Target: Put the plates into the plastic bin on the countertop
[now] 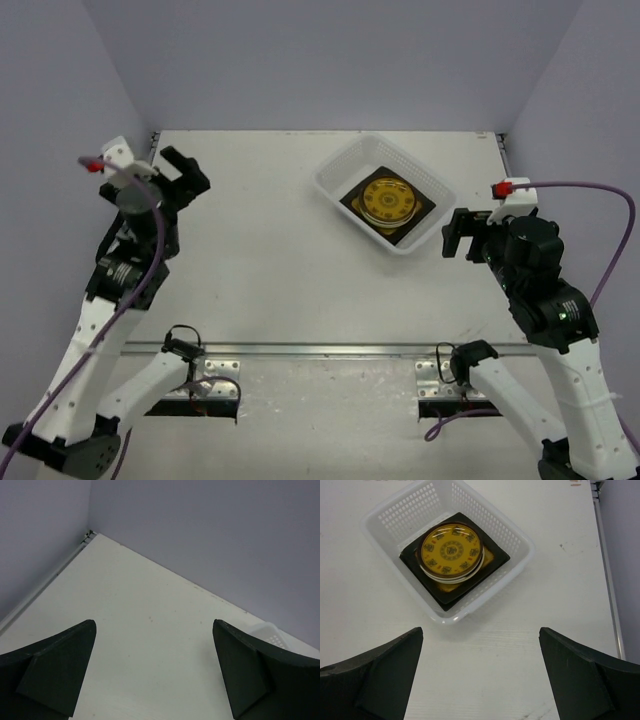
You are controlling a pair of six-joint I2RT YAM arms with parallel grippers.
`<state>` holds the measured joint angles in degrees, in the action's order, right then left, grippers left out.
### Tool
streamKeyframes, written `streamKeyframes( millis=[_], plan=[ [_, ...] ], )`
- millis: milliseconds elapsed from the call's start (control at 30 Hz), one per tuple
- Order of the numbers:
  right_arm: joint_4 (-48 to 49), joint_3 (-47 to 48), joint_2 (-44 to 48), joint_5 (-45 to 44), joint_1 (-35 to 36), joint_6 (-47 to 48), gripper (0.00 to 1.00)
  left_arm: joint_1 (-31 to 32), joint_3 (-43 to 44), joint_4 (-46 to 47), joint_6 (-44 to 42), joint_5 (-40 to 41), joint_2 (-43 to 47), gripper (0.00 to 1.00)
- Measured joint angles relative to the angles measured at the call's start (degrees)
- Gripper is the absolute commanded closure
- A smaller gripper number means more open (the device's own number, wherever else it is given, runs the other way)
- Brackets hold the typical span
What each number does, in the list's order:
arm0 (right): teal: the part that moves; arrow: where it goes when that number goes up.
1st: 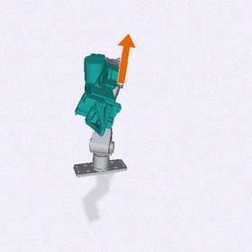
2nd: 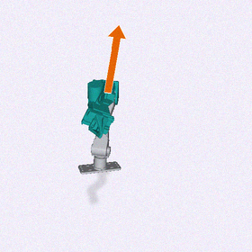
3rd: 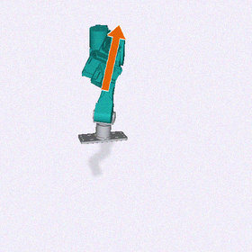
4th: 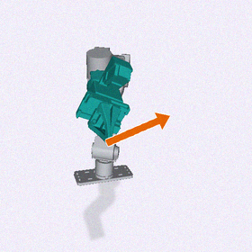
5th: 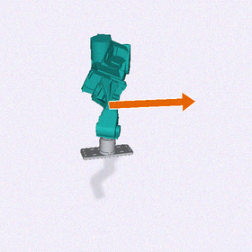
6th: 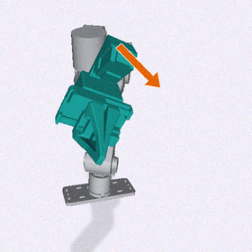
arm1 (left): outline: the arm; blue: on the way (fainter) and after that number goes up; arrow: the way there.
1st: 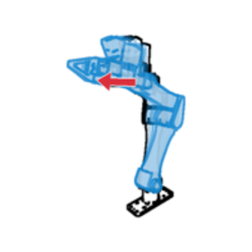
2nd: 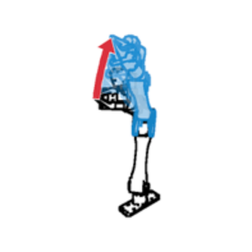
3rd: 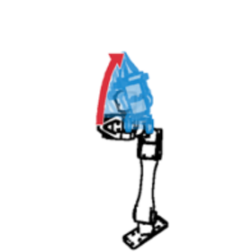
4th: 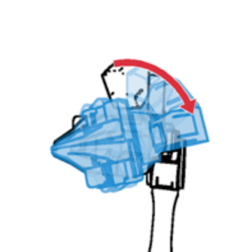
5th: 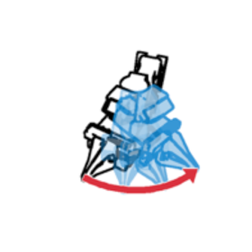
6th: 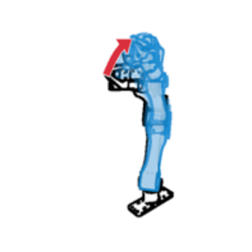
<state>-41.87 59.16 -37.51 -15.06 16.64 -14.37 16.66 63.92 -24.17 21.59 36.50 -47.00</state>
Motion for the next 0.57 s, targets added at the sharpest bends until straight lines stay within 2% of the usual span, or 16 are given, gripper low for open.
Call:
streamKeyframes(
  millis=[100,200,567],
  plan=[
    [0.86,-0.70,0.51,0.12,0.00,0.18,0.01,-0.05,-4.26,2.18,-2.76,-0.04,10.27,0.00],
    [1.12,-1.69,1.35,0.33,0.00,0.15,0.01,-0.08,-4.91,3.01,-5.39,-0.53,16.07,0.00],
    [1.71,-1.84,2.51,0.35,0.00,0.07,0.01,-0.08,-6.05,0.40,-11.57,-3.34,16.56,0.00]
  ],
)
